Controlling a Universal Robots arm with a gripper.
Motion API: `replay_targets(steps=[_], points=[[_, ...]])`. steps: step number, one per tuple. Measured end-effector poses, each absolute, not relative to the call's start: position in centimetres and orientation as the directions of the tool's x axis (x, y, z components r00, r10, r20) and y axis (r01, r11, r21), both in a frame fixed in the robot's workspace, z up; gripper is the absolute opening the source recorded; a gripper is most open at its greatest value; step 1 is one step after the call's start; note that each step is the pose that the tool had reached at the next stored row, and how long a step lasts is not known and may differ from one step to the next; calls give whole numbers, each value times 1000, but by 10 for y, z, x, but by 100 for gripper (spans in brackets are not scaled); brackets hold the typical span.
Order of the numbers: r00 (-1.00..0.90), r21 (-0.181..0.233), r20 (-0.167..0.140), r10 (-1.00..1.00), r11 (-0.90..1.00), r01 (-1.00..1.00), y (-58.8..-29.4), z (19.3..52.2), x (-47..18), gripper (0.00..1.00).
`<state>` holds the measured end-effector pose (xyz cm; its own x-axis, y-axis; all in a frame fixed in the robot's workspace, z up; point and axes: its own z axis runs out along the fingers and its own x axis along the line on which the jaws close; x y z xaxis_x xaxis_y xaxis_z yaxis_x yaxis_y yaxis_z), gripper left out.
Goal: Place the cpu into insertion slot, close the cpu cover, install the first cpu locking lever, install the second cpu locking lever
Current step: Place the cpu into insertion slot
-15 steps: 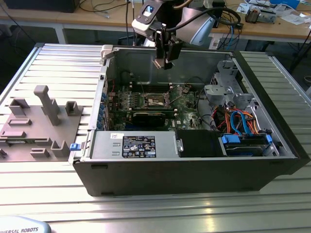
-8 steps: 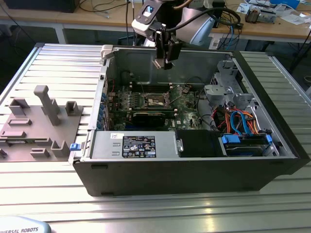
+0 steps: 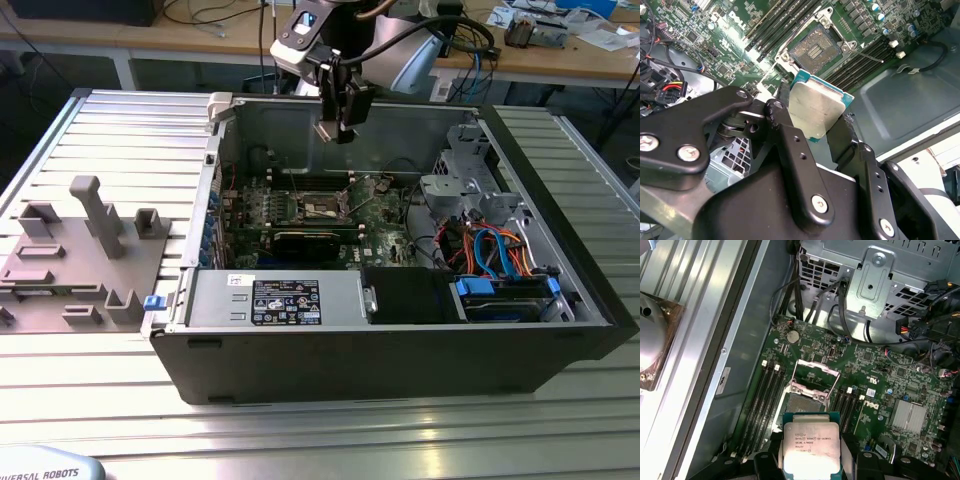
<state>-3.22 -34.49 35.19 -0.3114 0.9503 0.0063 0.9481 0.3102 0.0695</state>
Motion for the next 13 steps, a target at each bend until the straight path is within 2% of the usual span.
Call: replay_targets(steps=[13], points=[[-302, 70, 6, 953, 301, 951, -345, 351, -32, 54]])
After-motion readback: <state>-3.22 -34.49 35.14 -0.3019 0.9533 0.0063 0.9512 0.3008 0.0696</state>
